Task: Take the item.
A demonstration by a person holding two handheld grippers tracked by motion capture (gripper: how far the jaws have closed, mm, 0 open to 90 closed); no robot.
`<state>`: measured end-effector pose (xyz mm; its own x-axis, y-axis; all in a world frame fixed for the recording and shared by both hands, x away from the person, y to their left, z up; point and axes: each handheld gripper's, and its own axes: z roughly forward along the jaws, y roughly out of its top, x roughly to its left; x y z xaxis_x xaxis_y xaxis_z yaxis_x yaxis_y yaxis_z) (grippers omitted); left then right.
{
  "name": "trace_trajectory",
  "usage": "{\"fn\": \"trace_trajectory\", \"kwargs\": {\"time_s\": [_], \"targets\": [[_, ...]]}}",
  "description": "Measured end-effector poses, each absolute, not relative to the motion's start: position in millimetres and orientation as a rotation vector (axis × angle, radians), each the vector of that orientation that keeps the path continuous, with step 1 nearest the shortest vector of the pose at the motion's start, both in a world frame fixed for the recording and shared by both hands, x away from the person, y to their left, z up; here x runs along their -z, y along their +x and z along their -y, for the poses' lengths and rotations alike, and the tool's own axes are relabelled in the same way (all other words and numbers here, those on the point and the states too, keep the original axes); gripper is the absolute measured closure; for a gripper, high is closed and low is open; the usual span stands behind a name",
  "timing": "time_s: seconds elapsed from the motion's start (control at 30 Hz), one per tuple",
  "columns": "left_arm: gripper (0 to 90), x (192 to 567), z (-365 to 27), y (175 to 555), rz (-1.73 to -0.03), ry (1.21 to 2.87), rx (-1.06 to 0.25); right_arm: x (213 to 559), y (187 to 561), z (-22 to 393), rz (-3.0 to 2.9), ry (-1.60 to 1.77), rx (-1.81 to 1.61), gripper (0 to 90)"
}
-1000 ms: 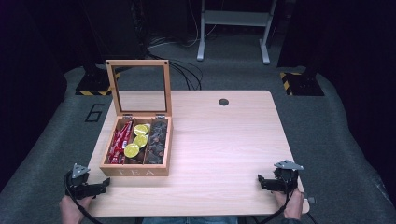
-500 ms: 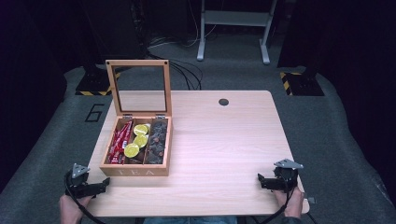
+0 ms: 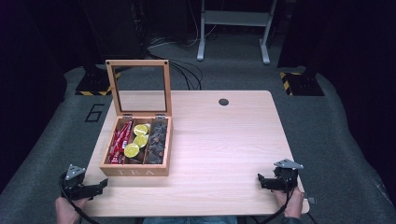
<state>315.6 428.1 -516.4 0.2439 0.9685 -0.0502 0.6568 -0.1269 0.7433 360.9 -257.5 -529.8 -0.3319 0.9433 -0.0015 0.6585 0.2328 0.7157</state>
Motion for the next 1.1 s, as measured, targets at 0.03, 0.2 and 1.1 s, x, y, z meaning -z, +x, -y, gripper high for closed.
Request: {"fn": "trace_trajectory", "kwargs": {"time_s": [0.03, 0.2, 1.1], "targets": [[0.3, 514, -427, 315, -1.479, 1.853, -0.605, 530, 361, 258, -2.075, 1.469, -0.873, 0.1], [0.2, 501, -423, 312, -1.442, 1.855, -0.608, 530, 361, 257, -2.074, 1.471, -0.877, 0.1], [0.3, 451, -392, 317, -1.295, 1.844, -0.678, 530, 360, 257, -2.071, 1.473, -0.879, 0.3]]}}
